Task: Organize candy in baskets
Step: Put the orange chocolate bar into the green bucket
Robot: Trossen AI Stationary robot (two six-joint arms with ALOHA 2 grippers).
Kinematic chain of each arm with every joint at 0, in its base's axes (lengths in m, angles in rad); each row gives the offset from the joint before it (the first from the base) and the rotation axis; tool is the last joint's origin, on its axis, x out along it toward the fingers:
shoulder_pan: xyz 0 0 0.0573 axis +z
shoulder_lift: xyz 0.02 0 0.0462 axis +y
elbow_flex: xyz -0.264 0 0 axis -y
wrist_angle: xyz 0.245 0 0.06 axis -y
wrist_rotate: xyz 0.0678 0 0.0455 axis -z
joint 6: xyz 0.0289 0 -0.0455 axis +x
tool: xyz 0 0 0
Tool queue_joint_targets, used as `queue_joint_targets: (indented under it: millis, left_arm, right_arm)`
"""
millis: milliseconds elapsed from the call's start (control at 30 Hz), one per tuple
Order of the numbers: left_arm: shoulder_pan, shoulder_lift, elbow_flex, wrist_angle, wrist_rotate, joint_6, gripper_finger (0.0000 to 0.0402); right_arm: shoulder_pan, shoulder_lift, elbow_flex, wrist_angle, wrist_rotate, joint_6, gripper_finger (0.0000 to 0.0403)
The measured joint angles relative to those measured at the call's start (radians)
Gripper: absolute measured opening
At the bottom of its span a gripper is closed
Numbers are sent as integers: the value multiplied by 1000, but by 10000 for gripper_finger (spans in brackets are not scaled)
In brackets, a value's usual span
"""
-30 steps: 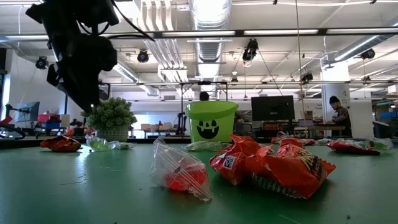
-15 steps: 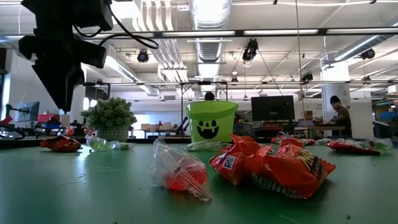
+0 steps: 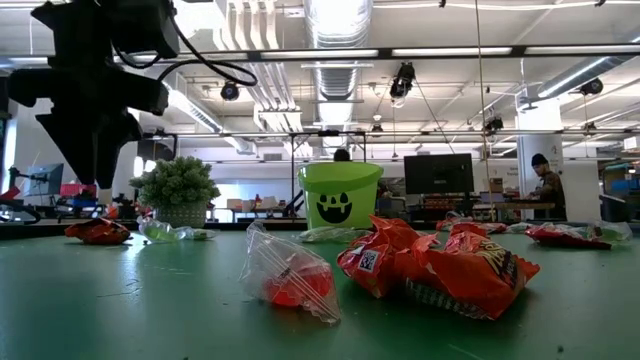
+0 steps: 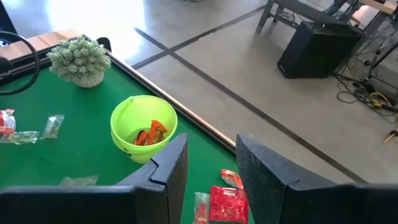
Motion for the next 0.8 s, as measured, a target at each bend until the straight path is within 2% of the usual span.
queue_joint_targets:
  millis: [133, 367, 567, 800]
  left_arm:
    - [0, 30, -10, 19, 7, -12, 192]
    - [0, 181, -9, 44, 2, -31, 192]
    - [1, 286, -9, 100, -68, -49, 192]
    - [1, 374, -7, 131, -82, -53, 188]
  right_arm:
    - [0, 0, 0, 0, 0, 0, 128]
    - [0, 0, 0, 0, 1, -2, 128]
    - [0, 0, 0, 0, -1, -2, 127]
    - [0, 0, 0, -1, -11, -4, 127]
